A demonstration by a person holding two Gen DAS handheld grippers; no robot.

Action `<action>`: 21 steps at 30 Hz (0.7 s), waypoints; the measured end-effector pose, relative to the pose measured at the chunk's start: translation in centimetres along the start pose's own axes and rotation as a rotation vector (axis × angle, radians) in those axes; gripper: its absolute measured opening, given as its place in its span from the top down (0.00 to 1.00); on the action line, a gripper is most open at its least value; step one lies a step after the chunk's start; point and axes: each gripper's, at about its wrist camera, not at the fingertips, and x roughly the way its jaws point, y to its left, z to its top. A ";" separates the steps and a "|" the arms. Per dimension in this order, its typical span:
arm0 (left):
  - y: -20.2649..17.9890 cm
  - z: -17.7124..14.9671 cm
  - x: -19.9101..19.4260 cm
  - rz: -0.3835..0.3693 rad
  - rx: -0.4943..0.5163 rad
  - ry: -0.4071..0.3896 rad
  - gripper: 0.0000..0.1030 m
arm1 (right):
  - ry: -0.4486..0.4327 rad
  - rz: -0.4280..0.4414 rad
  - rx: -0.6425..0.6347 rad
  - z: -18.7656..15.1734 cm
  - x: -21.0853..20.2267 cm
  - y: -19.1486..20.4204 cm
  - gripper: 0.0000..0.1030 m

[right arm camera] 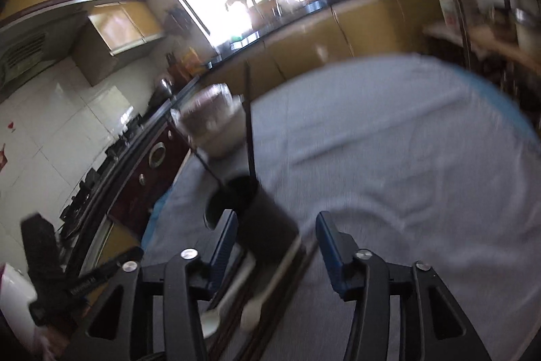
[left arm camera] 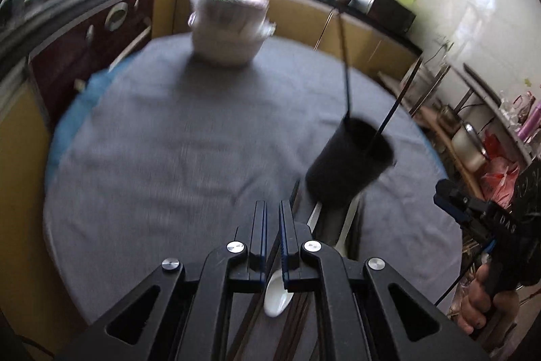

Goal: Organize utensils
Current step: 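Grasp a white plastic spoon with the left tool while the right tool grasps another spoon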

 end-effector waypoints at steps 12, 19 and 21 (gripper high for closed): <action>0.4 -6.8 2.5 -0.006 0.023 0.119 0.86 | 0.186 -0.032 -0.027 -4.8 6.1 1.2 0.57; 0.4 -5.8 3.5 0.012 0.029 0.100 0.62 | 0.189 -0.192 -0.062 -5.4 8.7 2.2 0.57; 0.8 -6.1 4.2 0.022 0.000 0.123 0.64 | 0.192 -0.217 -0.088 -5.6 9.3 2.7 0.57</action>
